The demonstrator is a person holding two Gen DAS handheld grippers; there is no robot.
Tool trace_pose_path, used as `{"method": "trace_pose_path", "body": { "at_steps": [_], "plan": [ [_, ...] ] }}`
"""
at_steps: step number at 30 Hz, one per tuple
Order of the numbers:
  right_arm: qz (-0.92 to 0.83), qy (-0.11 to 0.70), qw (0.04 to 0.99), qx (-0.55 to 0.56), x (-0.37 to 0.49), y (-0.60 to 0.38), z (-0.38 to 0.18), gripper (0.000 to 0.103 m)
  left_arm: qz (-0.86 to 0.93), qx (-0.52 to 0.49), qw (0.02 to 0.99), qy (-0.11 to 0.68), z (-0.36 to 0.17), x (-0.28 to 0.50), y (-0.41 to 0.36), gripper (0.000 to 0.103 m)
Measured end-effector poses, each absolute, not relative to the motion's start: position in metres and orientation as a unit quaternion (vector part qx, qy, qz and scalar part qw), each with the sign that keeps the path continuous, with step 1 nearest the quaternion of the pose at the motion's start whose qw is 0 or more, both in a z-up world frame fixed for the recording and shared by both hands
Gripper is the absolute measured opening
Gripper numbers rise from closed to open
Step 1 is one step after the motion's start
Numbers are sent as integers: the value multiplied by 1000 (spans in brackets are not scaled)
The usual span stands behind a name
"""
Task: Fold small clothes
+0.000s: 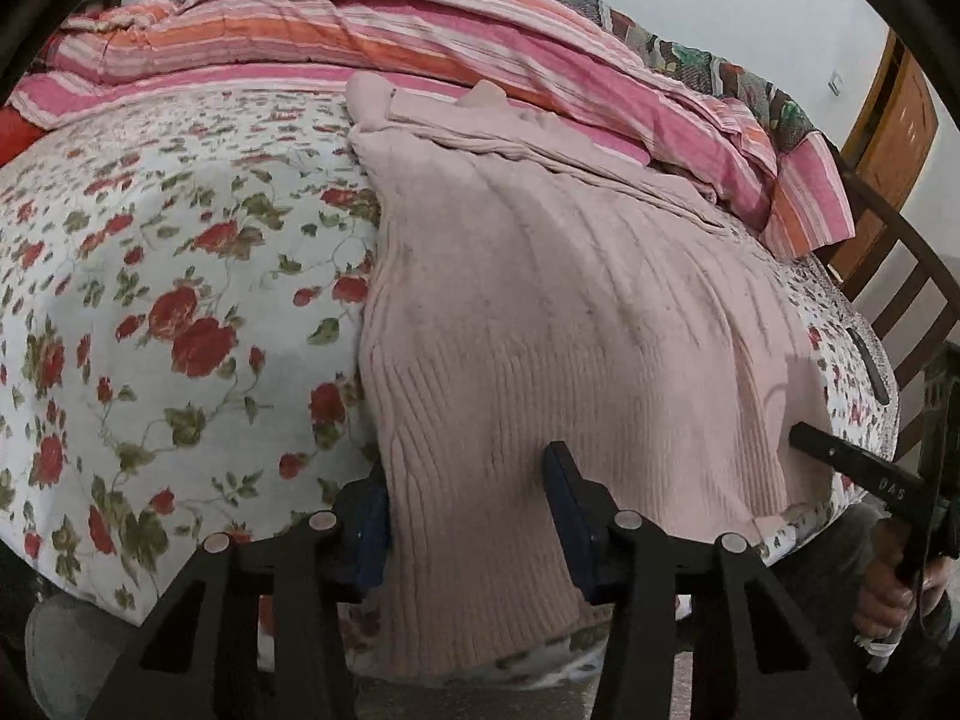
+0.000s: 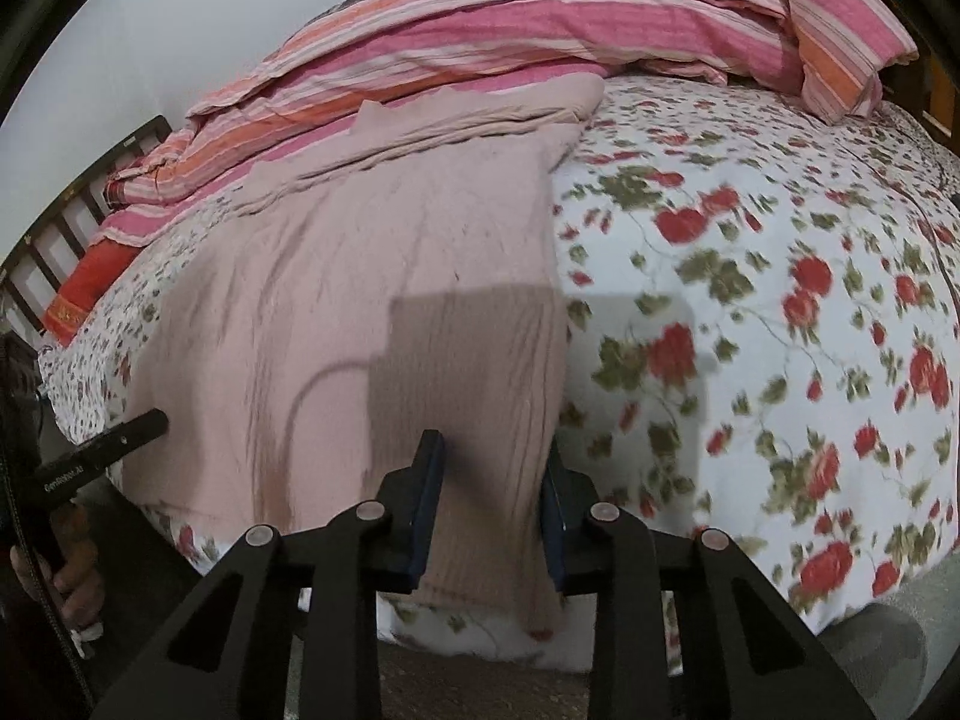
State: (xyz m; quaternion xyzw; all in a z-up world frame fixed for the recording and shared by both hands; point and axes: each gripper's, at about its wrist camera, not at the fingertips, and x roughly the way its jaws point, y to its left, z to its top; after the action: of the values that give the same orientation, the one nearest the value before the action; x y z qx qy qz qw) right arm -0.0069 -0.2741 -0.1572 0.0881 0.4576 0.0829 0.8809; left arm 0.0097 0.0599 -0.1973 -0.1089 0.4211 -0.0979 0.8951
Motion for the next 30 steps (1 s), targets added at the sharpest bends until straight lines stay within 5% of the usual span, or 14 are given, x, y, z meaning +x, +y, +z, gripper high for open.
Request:
{"method": "trace_pose_path", "body": {
  "at_steps": [27,30],
  "plan": [
    [58,448,889,75,-29,-267,-166,27,-120,-138,895,406,-201,-3,71,45],
    [56,450,888,70,-30,-269,-166,17,-139,-171,885,411,-204,-10,78,21]
  ]
}}
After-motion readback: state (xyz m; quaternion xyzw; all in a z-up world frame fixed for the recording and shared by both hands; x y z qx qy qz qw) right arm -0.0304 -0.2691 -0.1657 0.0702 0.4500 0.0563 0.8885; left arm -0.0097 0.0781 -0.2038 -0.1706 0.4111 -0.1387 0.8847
